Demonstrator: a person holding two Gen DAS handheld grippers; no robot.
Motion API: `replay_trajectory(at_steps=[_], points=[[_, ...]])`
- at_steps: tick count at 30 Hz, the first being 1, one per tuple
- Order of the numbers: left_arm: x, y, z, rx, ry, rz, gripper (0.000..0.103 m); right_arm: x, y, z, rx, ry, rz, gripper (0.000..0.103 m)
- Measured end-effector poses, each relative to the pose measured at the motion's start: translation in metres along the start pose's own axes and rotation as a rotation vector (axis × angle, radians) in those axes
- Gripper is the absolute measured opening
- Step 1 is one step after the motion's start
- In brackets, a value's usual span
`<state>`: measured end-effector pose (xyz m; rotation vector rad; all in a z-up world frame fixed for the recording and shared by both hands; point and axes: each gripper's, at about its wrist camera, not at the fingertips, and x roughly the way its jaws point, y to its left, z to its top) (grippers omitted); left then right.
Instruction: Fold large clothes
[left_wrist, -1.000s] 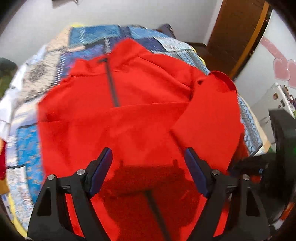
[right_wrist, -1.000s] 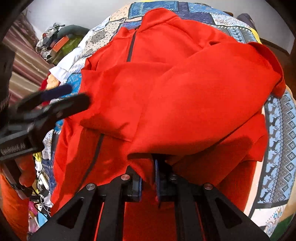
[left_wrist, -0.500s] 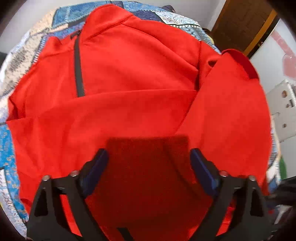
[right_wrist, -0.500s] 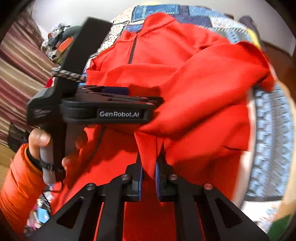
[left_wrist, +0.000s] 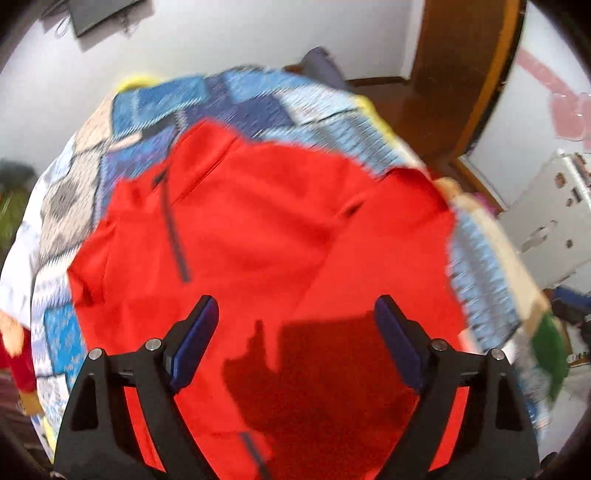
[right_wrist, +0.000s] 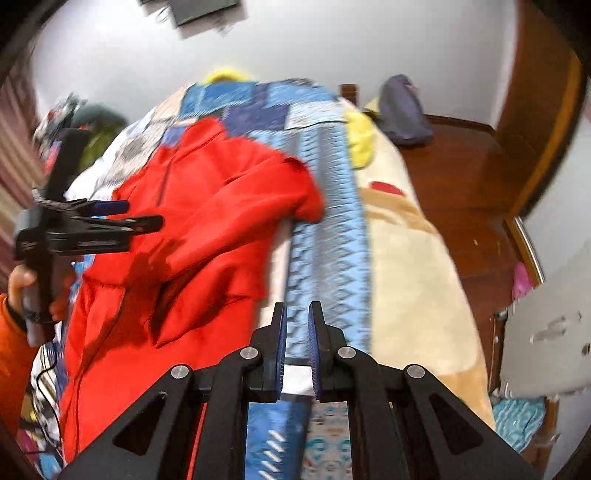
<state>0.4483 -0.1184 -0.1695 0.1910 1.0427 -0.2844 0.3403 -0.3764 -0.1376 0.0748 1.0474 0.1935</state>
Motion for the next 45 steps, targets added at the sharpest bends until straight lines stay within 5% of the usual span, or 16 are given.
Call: replay_trajectory(at_steps=[5, 8, 10, 14, 23, 28, 33, 38, 42, 45], points=[[0.021, -0.056, 0.031, 0.080, 0.017, -0.046, 0.087, 0.004, -0.029, -0.002, 0.082, 0.000, 0.012, 0.007], [0.056, -0.085, 0.039, 0.133, 0.101, -0.081, 0.086, 0.012, -0.036, -0.005, 0.094, 0.016, 0.022, 0.007], [0.080, -0.096, 0.043, 0.139, 0.150, -0.083, 0.071, 0.018, -0.039, -0.010, 0.099, 0.027, 0.024, 0.007], [0.094, -0.105, 0.051, 0.185, 0.111, 0.040, 0.005, 0.025, -0.043, -0.017, 0.102, 0.044, 0.022, 0.007], [-0.019, -0.050, 0.073, 0.136, -0.210, 0.123, 0.005, 0.045, -0.025, -0.004, 0.053, 0.059, 0.027, 0.007], [-0.104, 0.016, 0.080, 0.047, -0.395, 0.176, 0.005, 0.044, 0.008, 0.022, 0.001, 0.013, 0.044, 0.007], [-0.145, 0.089, 0.060, -0.053, -0.489, 0.244, 0.005, 0.045, 0.047, 0.050, -0.045, -0.035, 0.052, 0.007], [-0.105, 0.167, 0.013, -0.151, -0.390, 0.322, 0.005, 0.072, 0.082, 0.067, -0.099, -0.005, 0.010, 0.007], [-0.046, 0.216, -0.040, -0.221, -0.244, 0.353, 0.005, 0.128, 0.107, 0.061, -0.182, 0.103, -0.131, 0.007], [-0.004, 0.245, -0.087, -0.292, -0.129, 0.308, 0.005, 0.154, 0.114, 0.049, -0.246, 0.127, -0.230, 0.007]])
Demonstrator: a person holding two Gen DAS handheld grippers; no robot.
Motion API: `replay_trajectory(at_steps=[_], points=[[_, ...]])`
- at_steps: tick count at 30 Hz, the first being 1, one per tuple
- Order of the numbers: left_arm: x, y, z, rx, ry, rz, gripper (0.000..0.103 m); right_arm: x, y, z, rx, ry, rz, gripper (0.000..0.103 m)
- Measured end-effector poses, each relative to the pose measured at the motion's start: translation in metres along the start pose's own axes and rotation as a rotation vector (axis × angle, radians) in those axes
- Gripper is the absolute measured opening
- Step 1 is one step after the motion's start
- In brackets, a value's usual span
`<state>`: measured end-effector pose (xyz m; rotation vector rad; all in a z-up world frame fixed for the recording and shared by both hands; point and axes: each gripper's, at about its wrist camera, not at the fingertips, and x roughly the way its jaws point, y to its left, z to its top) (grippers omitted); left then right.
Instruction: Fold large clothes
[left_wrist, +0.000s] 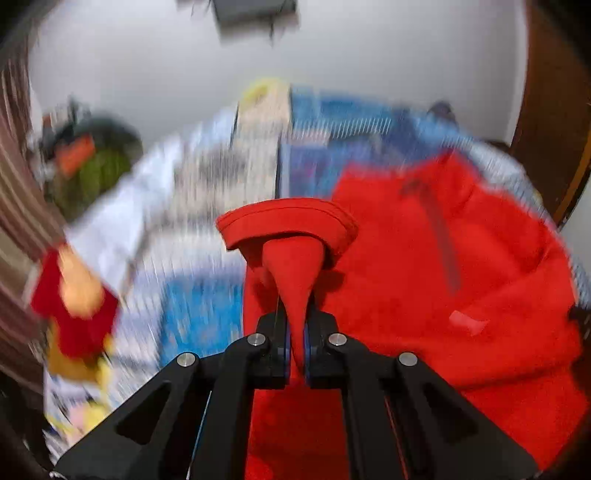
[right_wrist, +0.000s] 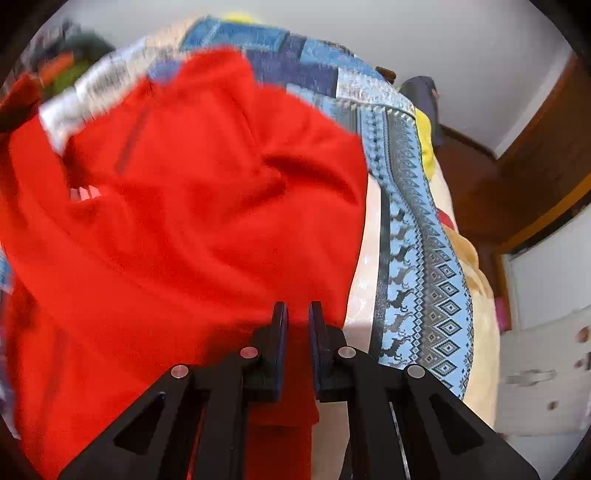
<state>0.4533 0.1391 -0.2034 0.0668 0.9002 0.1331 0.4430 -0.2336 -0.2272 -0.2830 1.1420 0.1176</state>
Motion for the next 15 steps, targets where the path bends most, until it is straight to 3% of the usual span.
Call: replay_trajectory(at_steps=[2, 4, 9, 13, 15], points=[[0.027, 0.014, -0.029, -0.028, 0.076, -0.017, 0.006, 0.001, 0.011, -0.006, -0.063, -0.055, -0.153, 0.007], [0.050, 0.023, -0.059, -0.057, 0.145, -0.045, 0.006, 0.008, 0.016, -0.010, -0.098, -0.034, -0.255, 0.007], [0.068, 0.043, -0.107, -0.146, 0.210, -0.120, 0.011, 0.010, 0.019, -0.015, -0.118, -0.042, -0.270, 0.007], [0.067, 0.056, -0.116, -0.180, 0.240, -0.215, 0.015, 0.011, 0.013, -0.013, -0.099, -0.041, -0.237, 0.007], [0.063, 0.059, -0.114, -0.172, 0.245, -0.237, 0.024, 0.012, 0.004, -0.013, -0.060, -0.038, -0.200, 0.007]])
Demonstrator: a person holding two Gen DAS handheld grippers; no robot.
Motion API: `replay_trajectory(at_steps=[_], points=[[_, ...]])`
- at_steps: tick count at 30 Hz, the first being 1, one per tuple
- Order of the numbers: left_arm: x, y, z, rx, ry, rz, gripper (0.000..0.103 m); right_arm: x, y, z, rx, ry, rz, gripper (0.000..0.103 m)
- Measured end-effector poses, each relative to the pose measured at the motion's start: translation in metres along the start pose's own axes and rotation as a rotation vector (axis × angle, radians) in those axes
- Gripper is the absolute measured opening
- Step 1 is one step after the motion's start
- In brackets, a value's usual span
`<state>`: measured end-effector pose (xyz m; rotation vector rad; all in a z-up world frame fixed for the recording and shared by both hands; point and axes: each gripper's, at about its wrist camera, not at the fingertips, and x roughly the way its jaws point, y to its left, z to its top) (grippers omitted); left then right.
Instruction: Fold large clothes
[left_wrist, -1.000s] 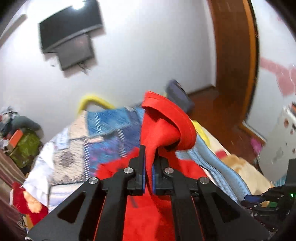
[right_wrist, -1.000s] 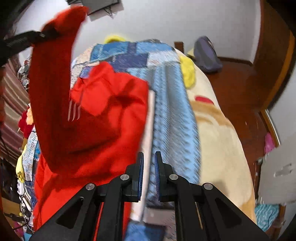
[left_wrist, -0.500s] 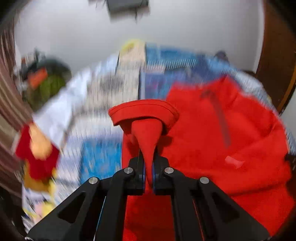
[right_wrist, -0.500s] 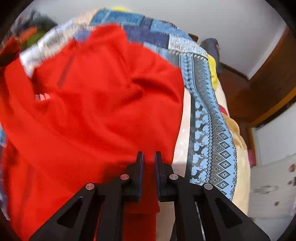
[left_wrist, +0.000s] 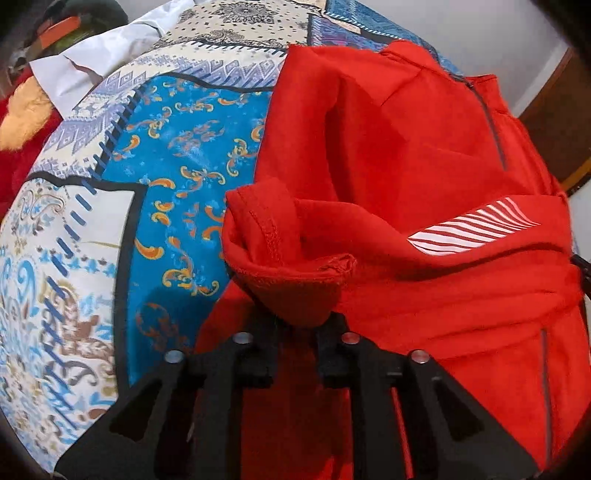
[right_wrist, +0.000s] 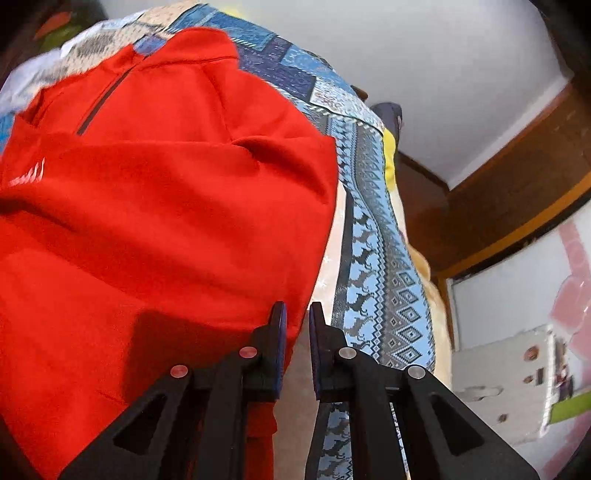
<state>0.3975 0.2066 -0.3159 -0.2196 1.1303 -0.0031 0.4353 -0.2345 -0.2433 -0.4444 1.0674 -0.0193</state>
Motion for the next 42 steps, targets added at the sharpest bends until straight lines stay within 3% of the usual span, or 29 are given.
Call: replay_trajectory(at_steps=[3, 7, 8, 10, 14, 17, 20, 26, 27, 28, 30, 31, 32, 35, 37, 40, 42], points=[[-0.012, -0.002, 0.006, 0.040, 0.002, 0.040, 0.045, -0.004, -0.020, 0.001, 0.107, 0.036, 0.111, 0.007], [-0.031, -0.004, 0.017, 0.087, -0.045, 0.084, 0.060, -0.017, -0.049, -0.001, 0.234, 0.020, 0.336, 0.007], [-0.034, -0.005, 0.021, 0.087, -0.051, 0.086, 0.067, -0.021, -0.052, -0.001, 0.246, 0.009, 0.369, 0.007], [-0.030, -0.007, 0.028, 0.087, -0.045, 0.100, 0.068, -0.029, -0.057, 0.002, 0.255, -0.024, 0.392, 0.007], [-0.010, -0.012, 0.042, 0.095, -0.013, 0.174, 0.068, -0.024, -0.057, 0.017, 0.224, -0.045, 0.360, 0.007], [0.014, -0.013, 0.039, 0.101, 0.031, 0.301, 0.068, -0.014, -0.045, 0.028, 0.180, -0.029, 0.350, 0.007], [0.022, -0.011, 0.033, 0.100, 0.000, 0.340, 0.069, 0.004, -0.026, 0.037, 0.115, -0.008, 0.319, 0.007], [0.025, -0.016, 0.022, 0.158, -0.027, 0.400, 0.069, 0.014, -0.004, 0.028, -0.035, -0.083, 0.042, 0.008], [0.024, -0.014, 0.022, 0.153, -0.027, 0.396, 0.069, 0.017, -0.005, 0.024, -0.063, -0.083, -0.015, 0.010], [0.023, -0.012, 0.022, 0.142, -0.025, 0.395, 0.069, 0.018, -0.008, 0.019, -0.080, -0.102, -0.010, 0.017], [0.017, -0.010, 0.023, 0.116, -0.033, 0.407, 0.065, 0.016, -0.019, 0.015, -0.057, -0.116, -0.031, 0.049], [0.011, -0.010, 0.024, 0.096, -0.046, 0.422, 0.063, 0.017, -0.028, 0.015, -0.036, -0.114, -0.060, 0.079], [0.003, -0.005, 0.026, 0.065, -0.059, 0.437, 0.060, 0.017, -0.037, 0.015, -0.012, -0.110, -0.060, 0.087], [-0.016, 0.007, 0.037, 0.005, -0.089, 0.424, 0.059, 0.018, -0.076, 0.013, 0.121, -0.054, 0.086, 0.087], [-0.030, 0.010, 0.046, 0.002, -0.095, 0.390, 0.059, 0.008, -0.088, 0.014, 0.170, -0.080, 0.134, 0.087], [-0.045, -0.010, 0.055, 0.071, -0.121, 0.350, 0.060, -0.014, -0.089, 0.024, 0.197, -0.141, 0.231, 0.087], [-0.052, -0.034, 0.054, 0.139, -0.121, 0.298, 0.069, -0.024, -0.079, 0.032, 0.182, -0.165, 0.267, 0.087]])
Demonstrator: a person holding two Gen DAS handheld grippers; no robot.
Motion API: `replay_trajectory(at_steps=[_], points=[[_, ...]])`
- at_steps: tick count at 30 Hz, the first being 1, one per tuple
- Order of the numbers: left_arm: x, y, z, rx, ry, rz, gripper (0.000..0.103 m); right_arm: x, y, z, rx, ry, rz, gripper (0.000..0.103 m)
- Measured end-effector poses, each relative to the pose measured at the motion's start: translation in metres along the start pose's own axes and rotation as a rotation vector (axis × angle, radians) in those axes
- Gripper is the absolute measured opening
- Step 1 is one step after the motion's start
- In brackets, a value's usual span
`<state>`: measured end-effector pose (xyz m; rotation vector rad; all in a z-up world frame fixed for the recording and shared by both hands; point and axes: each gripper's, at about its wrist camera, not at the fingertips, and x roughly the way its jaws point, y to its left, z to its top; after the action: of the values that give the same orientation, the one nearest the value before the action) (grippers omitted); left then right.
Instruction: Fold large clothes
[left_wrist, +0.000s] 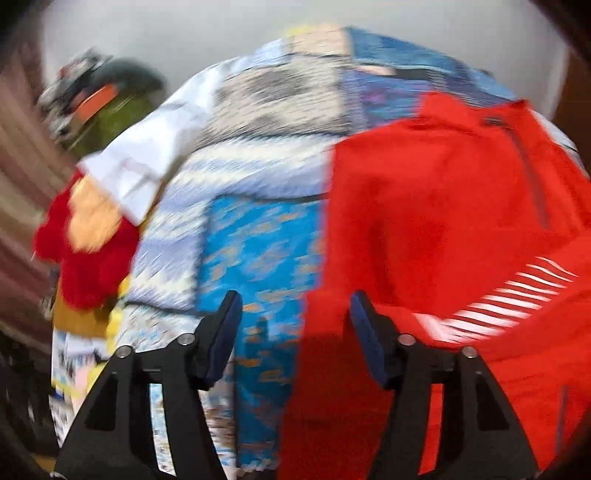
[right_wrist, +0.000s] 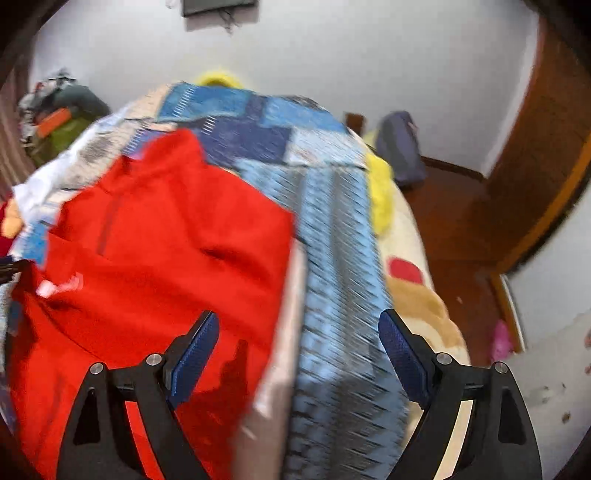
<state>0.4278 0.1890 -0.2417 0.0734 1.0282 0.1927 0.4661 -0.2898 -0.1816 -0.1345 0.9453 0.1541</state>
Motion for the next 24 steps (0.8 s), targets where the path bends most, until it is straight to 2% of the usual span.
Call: replay_trajectory(at_steps=[3, 5, 7, 9, 10, 11, 13, 15, 17, 19, 21, 24], points=[[-0.006, -0.039, 0.001, 0.088, -0.005, -0.100, 0.083, 0.011, 0.034, 0.013, -0.066, 0.002, 0.034, 0.091], [-0.003, -0.070, -0.005, 0.136, 0.014, -0.164, 0.089, 0.026, 0.054, 0.018, -0.108, 0.014, 0.020, 0.091], [0.009, -0.093, -0.008, 0.185, 0.038, -0.185, 0.089, 0.049, 0.070, 0.020, -0.153, 0.053, -0.004, 0.091], [0.023, -0.112, -0.010, 0.244, 0.035, -0.098, 0.089, 0.078, 0.079, 0.020, -0.193, 0.111, -0.063, 0.091], [0.032, -0.117, -0.009, 0.256, 0.030, -0.032, 0.089, 0.085, 0.079, 0.019, -0.207, 0.119, -0.094, 0.093], [0.040, -0.118, -0.006, 0.244, 0.031, 0.004, 0.089, 0.090, 0.078, 0.019, -0.212, 0.112, -0.104, 0.100], [0.049, -0.107, 0.004, 0.172, 0.035, 0.028, 0.089, 0.091, 0.069, 0.022, -0.195, 0.070, -0.144, 0.102], [0.060, -0.085, 0.015, 0.079, 0.049, 0.085, 0.089, 0.093, 0.053, 0.028, -0.158, 0.063, -0.193, 0.102], [0.068, -0.067, 0.024, 0.027, 0.061, 0.152, 0.089, 0.095, 0.040, 0.030, -0.116, 0.084, -0.158, 0.102], [0.069, -0.049, 0.030, -0.004, 0.072, 0.117, 0.089, 0.091, 0.032, 0.033, -0.109, 0.078, -0.176, 0.102], [0.062, -0.038, 0.036, -0.019, 0.066, 0.078, 0.089, 0.080, 0.030, 0.035, -0.117, 0.043, -0.156, 0.102], [0.046, -0.036, 0.045, 0.016, 0.024, 0.063, 0.089, 0.052, 0.029, 0.045, -0.114, -0.019, -0.085, 0.102]])
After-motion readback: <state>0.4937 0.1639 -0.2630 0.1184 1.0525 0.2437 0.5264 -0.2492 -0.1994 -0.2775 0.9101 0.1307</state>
